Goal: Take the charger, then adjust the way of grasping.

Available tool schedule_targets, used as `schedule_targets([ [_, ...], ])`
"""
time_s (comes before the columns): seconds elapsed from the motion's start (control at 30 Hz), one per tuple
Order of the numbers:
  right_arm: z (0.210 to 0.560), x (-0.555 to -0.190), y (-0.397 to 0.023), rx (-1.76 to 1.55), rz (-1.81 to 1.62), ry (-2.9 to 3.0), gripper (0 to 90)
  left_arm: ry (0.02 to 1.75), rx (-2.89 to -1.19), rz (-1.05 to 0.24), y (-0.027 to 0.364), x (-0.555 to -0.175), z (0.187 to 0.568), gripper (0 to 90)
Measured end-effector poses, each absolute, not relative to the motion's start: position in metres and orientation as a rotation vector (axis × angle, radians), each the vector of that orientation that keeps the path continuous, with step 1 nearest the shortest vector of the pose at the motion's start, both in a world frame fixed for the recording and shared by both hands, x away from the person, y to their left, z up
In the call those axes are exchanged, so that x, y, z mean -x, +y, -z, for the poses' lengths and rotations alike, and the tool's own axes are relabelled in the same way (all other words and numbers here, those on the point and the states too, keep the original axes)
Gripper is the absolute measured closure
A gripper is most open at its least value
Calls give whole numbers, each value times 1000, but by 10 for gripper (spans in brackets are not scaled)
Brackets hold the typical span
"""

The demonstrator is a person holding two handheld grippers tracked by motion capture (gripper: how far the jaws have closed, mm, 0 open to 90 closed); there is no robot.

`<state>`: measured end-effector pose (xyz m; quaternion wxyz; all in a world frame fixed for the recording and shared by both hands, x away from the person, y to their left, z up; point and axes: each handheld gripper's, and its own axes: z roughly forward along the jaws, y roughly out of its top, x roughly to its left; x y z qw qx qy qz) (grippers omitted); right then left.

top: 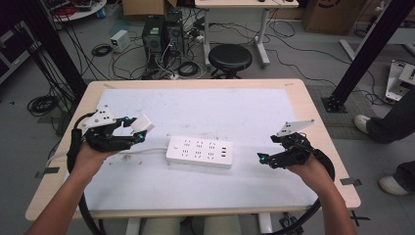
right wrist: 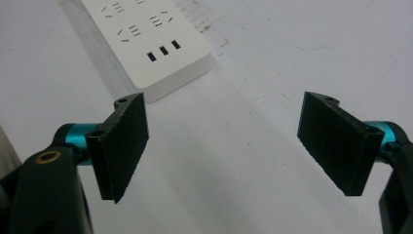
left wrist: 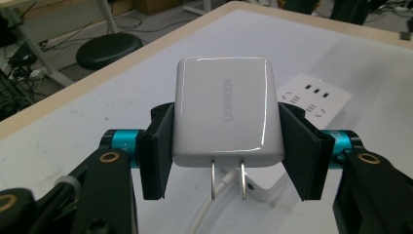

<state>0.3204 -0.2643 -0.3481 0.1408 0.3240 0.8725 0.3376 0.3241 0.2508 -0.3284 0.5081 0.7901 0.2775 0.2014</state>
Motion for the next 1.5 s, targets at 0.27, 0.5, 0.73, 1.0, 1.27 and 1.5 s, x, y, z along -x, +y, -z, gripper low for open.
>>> schedule_targets([
  [0.27,348,-320,-263,-952,-978,2518,194,590,-1921,-480,243,-313,324,426],
  [0.5,344,-321,-260,-987,-1009,2526,194,532,-1948,-471,235,-310,324,426],
  [0.73,345,-322,-250,-1023,-1083,2579,194,475,-1971,-464,222,-306,329,426],
  [1.0,338,-322,-235,-1022,-1189,2596,194,403,-2006,-458,203,-302,328,426],
  [1.27,332,-324,-220,-1027,-1257,2635,194,321,-2046,-465,186,-299,326,426],
  [1.5,329,-327,-212,-1037,-1345,2662,195,287,-2063,-464,173,-300,328,426],
])
